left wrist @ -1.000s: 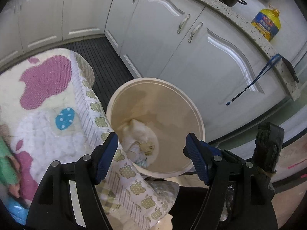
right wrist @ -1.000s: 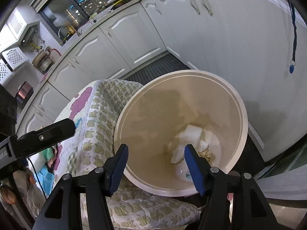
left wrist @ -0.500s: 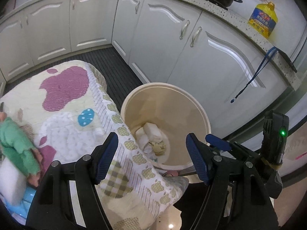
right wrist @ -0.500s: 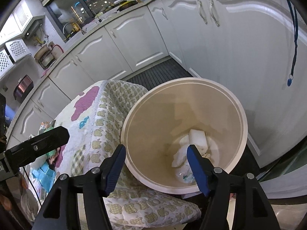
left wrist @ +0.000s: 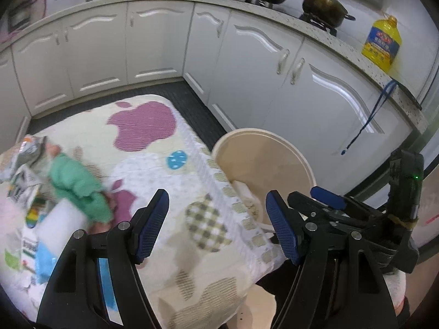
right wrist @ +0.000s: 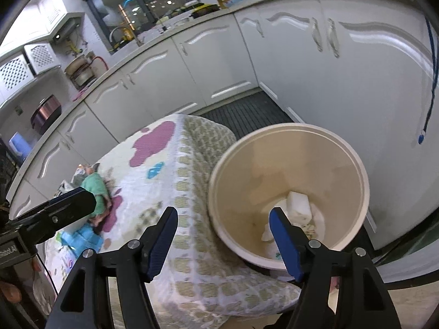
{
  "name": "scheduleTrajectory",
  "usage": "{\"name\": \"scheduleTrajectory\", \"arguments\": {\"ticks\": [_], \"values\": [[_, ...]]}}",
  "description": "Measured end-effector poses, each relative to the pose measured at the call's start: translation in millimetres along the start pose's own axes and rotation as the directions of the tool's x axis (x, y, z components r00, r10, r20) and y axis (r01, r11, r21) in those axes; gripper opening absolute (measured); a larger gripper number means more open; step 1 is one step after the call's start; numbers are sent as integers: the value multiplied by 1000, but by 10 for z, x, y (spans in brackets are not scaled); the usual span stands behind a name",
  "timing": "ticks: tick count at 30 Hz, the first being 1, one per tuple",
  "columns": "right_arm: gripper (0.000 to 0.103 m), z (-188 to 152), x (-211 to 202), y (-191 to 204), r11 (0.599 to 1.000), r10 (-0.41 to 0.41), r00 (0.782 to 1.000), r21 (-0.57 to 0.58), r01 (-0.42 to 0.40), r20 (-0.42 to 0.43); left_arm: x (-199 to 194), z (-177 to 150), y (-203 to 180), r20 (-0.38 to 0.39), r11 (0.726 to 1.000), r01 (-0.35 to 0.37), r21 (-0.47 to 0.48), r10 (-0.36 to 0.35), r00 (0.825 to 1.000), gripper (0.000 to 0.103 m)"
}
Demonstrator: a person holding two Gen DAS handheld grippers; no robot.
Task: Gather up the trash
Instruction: 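Move both tools back over the table toward the remaining trash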
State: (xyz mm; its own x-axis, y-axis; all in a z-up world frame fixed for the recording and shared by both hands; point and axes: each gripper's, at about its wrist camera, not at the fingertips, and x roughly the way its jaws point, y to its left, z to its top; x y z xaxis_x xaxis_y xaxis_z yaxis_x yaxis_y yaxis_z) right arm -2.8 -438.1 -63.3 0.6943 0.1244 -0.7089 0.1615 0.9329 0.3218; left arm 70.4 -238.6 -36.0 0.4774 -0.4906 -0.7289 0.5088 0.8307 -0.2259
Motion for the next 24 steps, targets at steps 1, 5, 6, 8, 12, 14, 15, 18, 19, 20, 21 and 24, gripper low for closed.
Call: {"name": "scheduleTrajectory", "arguments": {"ticks": [1, 5, 6, 8, 12, 14, 15, 18, 19, 20, 21, 24], "values": [[68, 5, -10, 49, 1000, 3, 1000, -8, -3, 3, -42, -15, 41, 7, 1000, -9, -6, 9, 1000, 72], [69, 9, -36, 195, 999, 13, 1000, -30, -13, 13, -175, -59, 166, 28, 999, -29, -23, 30, 999, 72], [69, 10, -42, 249, 999, 19, 1000, -38, -19, 14, -209, -71, 200, 33, 999, -33, -28, 34, 999, 72], [69, 9, -43, 328, 998, 28, 1000, -50, -27, 14, -270, -95, 268, 41, 998, -38, -40, 39, 998, 72], [70, 5, -29, 494, 996, 48, 999, -78, -47, 10, -377, -147, 417, 51, 996, -46, -71, 49, 997, 72], [70, -14, -35, 568, 994, 57, 998, -93, -56, 8, -422, -171, 482, 56, 995, -53, -83, 58, 997, 72], [70, -21, -31, 621, 993, 63, 998, -102, -62, 6, -448, -187, 522, 59, 994, -59, -90, 64, 996, 72], [70, -36, -17, 750, 989, 78, 997, -123, -77, 1, -508, -234, 624, 61, 992, -67, -109, 74, 995, 72], [70, -36, -10, 783, 988, 81, 997, -129, -81, -1, -527, -249, 659, 62, 991, -69, -114, 77, 995, 72], [70, -38, -2, 825, 987, 86, 996, -136, -85, -3, -554, -268, 704, 63, 990, -73, -121, 81, 995, 72], [70, -43, 10, 879, 985, 91, 996, -145, -91, -6, -568, -272, 727, 64, 989, -76, -126, 85, 994, 72], [72, -52, 35, 986, 981, 102, 995, -162, -103, -15, -643, -317, 851, 68, 985, -81, -151, 92, 993, 72]]}}
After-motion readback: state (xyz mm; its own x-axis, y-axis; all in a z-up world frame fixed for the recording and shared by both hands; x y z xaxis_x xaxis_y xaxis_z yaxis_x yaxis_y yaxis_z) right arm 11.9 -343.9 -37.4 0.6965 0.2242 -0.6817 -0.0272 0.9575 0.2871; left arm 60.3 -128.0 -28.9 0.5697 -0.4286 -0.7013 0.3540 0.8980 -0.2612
